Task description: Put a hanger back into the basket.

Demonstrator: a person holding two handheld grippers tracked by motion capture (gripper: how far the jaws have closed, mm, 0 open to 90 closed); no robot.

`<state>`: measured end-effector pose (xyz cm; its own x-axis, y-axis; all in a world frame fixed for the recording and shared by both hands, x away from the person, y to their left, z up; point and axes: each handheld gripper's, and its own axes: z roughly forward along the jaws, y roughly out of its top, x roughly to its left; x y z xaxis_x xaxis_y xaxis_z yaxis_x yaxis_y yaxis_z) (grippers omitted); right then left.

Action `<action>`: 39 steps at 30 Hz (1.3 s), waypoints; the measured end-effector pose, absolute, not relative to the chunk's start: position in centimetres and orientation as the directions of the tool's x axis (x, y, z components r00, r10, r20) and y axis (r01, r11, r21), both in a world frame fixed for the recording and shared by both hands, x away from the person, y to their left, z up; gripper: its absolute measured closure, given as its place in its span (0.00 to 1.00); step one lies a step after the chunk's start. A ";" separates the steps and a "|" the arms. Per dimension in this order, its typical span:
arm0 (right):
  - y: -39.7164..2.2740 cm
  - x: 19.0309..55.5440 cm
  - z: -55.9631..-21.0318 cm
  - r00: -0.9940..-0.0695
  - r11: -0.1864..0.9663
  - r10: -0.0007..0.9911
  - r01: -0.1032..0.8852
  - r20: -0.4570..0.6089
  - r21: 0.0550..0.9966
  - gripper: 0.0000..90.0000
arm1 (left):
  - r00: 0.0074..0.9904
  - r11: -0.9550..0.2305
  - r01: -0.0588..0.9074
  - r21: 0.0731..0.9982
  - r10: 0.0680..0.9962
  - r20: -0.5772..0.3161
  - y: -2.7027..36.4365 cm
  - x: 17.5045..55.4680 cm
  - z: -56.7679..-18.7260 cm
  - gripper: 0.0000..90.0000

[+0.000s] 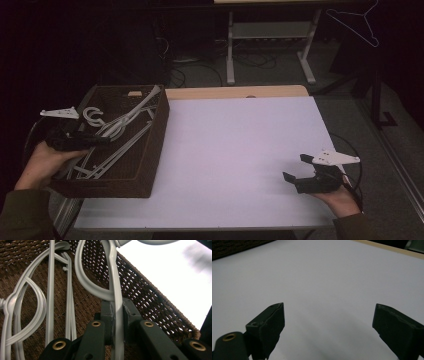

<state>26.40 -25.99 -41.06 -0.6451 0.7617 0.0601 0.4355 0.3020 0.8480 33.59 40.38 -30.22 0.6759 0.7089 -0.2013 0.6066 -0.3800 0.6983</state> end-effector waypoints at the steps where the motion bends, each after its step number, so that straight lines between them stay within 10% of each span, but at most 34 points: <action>1: -26.0 26.4 -41.1 -0.645 0.302 0.762 0.434 0.059 0.849 0.12 | 0.674 -0.385 0.611 0.691 0.711 -0.201 40.5 33.7 -30.3 0.90; 23: -26.0 26.5 -41.1 -0.642 0.305 0.765 0.434 0.054 0.848 0.12 | 0.395 -0.275 0.634 0.723 0.919 0.004 45.2 34.7 -31.3 0.69; 39: -25.9 26.5 -41.1 -0.644 0.308 0.763 0.433 0.051 0.847 0.11 | 0.751 -0.433 0.508 0.745 0.646 -0.137 34.8 33.6 -31.3 0.63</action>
<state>26.49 -25.95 -41.10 -0.6438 0.7634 0.0514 0.4327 0.3079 0.8473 33.57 34.84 -31.34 0.7513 0.6455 -0.1374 0.5081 -0.4328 0.7446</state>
